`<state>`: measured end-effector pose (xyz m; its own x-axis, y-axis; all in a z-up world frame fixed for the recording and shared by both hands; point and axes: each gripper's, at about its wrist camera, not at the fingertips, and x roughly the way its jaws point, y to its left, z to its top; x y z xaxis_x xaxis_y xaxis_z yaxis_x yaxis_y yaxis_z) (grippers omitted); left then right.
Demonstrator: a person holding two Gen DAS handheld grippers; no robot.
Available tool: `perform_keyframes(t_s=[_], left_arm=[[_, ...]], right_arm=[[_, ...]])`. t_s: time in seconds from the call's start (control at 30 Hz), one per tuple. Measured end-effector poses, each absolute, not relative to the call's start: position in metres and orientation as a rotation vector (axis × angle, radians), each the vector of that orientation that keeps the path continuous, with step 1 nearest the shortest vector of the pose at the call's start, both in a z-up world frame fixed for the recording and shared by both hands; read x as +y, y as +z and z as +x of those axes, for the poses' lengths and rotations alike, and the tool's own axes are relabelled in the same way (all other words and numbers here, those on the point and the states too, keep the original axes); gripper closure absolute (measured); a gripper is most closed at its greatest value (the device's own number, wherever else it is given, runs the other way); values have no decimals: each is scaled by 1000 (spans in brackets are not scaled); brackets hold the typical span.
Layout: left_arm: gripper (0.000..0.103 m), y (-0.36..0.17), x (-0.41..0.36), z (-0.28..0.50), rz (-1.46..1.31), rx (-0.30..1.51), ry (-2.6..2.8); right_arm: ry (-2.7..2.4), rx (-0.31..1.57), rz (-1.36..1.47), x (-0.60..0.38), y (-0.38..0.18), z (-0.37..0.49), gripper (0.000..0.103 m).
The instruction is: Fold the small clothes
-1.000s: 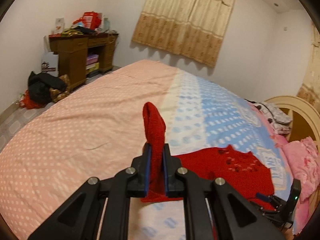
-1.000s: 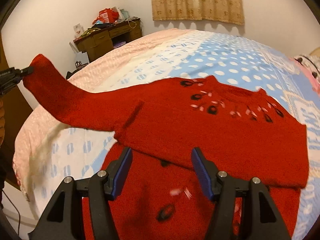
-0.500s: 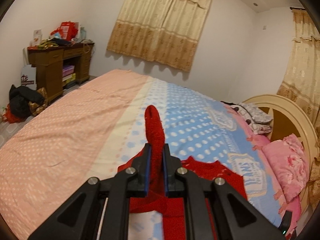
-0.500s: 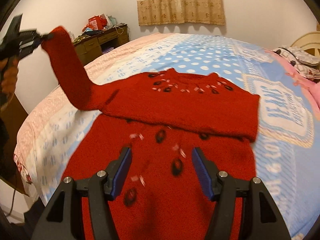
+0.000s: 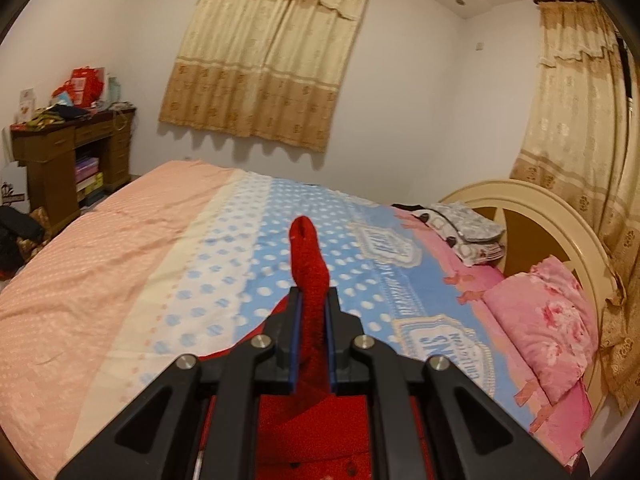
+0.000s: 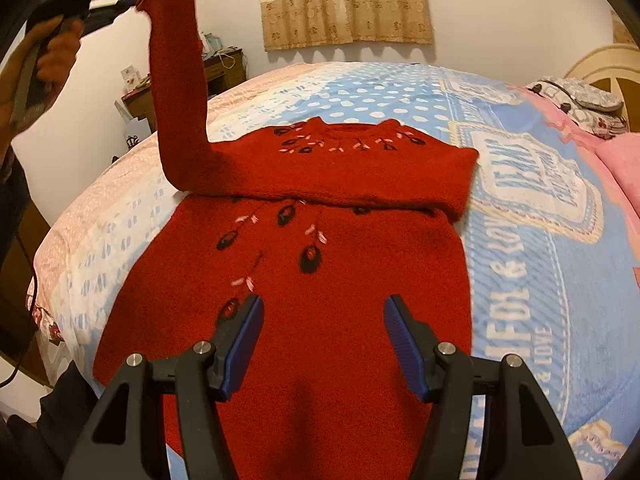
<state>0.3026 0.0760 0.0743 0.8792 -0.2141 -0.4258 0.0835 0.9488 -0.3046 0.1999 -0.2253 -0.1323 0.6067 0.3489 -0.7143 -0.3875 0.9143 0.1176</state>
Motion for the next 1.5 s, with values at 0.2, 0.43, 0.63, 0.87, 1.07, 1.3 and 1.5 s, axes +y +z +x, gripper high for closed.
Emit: perform_keyframes(t_s=[0.2,0.43,0.63,0.87,1.07,1.3,1.5], left_arm=[[92,77,26,322,-264,482,-224],[92,47,-38,340,-218,541,-269],[92,-4,-98,353,-155,636,-298],[92,-63,-150,365,-69,760,-320],[90,-99,-179,365,-5,845,-358],[39,-85,-164,335,26,801,-431],[34,-95,-77,325,82,771,-277]], right_arm=[[402,832,-6,-242,-147,195,39],[400,844,17,-247,-164,193,39],[404,855,65,-253,-173,195,39],[406,858,78,-257,-178,196,39],[402,859,95,-262,-183,199,39],[397,832,66,-264,-186,194,39],[409,802,61,-263,-181,188,39]])
